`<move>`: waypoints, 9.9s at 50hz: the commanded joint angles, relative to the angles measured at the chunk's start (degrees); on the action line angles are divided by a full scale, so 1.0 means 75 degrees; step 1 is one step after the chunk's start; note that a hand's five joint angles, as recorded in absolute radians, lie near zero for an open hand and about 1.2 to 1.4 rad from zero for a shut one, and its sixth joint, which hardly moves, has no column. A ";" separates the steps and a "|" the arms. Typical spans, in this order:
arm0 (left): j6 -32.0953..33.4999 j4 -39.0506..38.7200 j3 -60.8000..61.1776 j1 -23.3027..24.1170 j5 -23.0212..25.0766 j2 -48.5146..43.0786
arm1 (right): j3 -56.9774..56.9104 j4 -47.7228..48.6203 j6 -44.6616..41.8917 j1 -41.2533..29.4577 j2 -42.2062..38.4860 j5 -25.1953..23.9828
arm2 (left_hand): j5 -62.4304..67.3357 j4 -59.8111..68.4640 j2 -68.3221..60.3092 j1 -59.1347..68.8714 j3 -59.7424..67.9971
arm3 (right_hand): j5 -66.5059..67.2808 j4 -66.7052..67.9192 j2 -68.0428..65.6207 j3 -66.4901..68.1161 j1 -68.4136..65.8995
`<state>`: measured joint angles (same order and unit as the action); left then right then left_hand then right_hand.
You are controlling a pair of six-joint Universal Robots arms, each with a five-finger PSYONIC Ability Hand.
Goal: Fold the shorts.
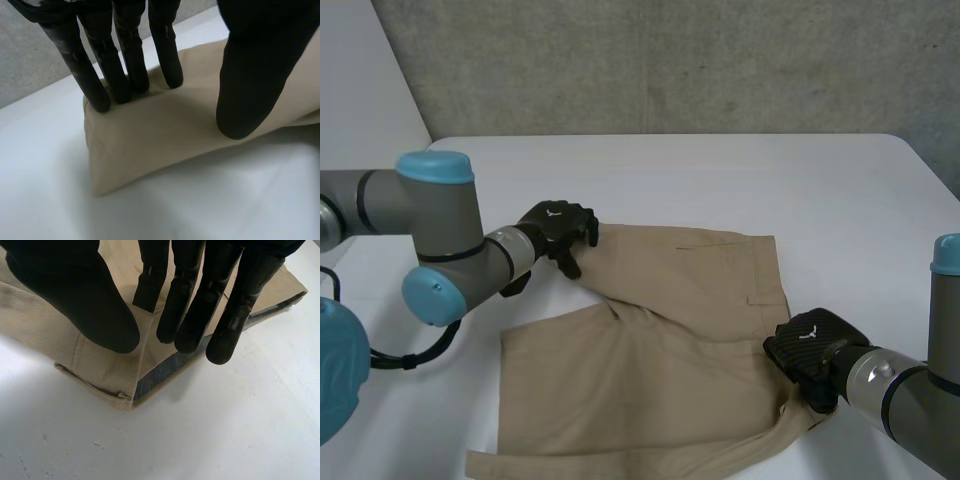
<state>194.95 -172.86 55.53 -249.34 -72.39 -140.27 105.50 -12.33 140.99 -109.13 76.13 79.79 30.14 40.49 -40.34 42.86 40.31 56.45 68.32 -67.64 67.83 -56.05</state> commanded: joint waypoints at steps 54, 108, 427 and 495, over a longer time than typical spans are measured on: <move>-0.1010 -0.1657 0.1713 0.0772 -0.0988 0.3467 | 0.0113 0.0285 0.0011 -0.0075 -0.0003 0.0119 | 0.5315 0.5268 -0.5287 0.4952 0.5292 | 0.1807 0.1557 -0.1648 0.1623 -0.3194; -0.1828 -0.2278 0.3727 0.0339 -0.1833 0.3772 | 0.0312 0.0344 0.0011 -0.0262 -0.0085 0.0119 | -0.3968 -0.4014 0.3995 -0.4330 -0.3990 | 0.1807 0.1557 -0.1648 0.1623 -0.3194; -0.0775 -0.3179 0.0935 0.1088 -0.4763 0.5249 | -0.4986 0.2829 0.1932 -0.0028 0.1111 0.1431 | 0.5315 0.5268 -0.5287 0.4952 0.5292 | 0.1807 0.1557 -0.1648 0.1623 -0.3194; -0.0787 0.1333 0.7621 0.2753 -0.3872 0.6012 | 0.0957 -0.1274 -0.1560 0.1027 0.1462 0.0588 | 0.5295 0.5249 -0.5268 0.4933 0.5273 | 0.1807 0.1557 -0.1648 0.1623 -0.3194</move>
<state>189.10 -163.11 115.37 -227.78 -105.05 -94.62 113.14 -23.64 128.74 -101.58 87.41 84.89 55.94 68.68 -68.76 65.54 68.18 56.20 68.33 -67.64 67.99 -56.17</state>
